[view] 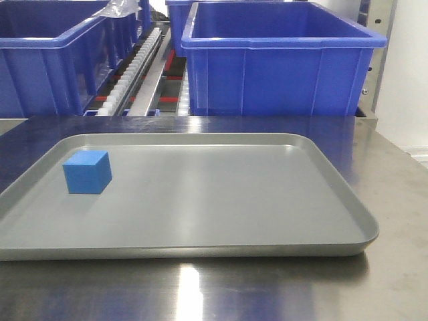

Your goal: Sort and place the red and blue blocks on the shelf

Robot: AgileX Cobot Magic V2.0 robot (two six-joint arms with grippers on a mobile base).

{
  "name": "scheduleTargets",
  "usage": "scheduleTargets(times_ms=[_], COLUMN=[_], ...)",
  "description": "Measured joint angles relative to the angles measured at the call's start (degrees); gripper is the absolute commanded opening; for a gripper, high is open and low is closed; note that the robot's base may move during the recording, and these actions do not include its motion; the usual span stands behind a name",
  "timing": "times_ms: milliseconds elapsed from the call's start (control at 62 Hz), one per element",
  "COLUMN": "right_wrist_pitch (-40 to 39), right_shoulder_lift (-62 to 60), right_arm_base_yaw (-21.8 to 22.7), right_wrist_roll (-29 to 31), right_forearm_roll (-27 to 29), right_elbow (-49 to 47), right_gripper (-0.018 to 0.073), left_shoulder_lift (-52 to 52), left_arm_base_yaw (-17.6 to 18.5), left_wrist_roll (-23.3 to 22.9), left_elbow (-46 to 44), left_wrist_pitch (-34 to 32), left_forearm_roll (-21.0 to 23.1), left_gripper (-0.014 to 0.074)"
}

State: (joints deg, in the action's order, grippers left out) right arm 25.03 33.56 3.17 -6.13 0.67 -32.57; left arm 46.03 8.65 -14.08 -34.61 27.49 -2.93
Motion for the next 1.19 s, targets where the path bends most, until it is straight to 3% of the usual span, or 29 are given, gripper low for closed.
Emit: scheduleTargets(times_ms=[113,193,500,629,935,1193], right_wrist_pitch=[0.0,0.0,0.0,0.0,0.0,0.0], right_shoulder_lift=[0.0,0.0,0.0,0.0,0.0,0.0], right_arm_base_yaw=[0.0,0.0,0.0,0.0,0.0,0.0], right_wrist_roll=[0.0,0.0,0.0,0.0,0.0,0.0], right_forearm_roll=[0.0,0.0,0.0,0.0,0.0,0.0], right_elbow=[0.0,0.0,0.0,0.0,0.0,0.0], right_gripper=[0.0058,0.0058,0.0058,0.0058,0.0058,0.0058], left_shoulder_lift=[0.88,2.32,12.72,18.0,31.59,39.52], left_arm_base_yaw=[0.0,0.0,0.0,1.96,13.15,17.51], left_wrist_roll=[3.46,4.29,4.97,4.97,3.85,0.4], left_elbow=[-0.35,-1.22,-10.5,-16.02,-24.05,-26.01], left_wrist_pitch=[0.14,0.26,7.61,10.41,11.65,11.34], left_forearm_roll=[0.4,1.86,12.17,12.74,12.96,10.44], left_gripper=[0.0527,0.0595,0.055,0.055,0.055,0.055])
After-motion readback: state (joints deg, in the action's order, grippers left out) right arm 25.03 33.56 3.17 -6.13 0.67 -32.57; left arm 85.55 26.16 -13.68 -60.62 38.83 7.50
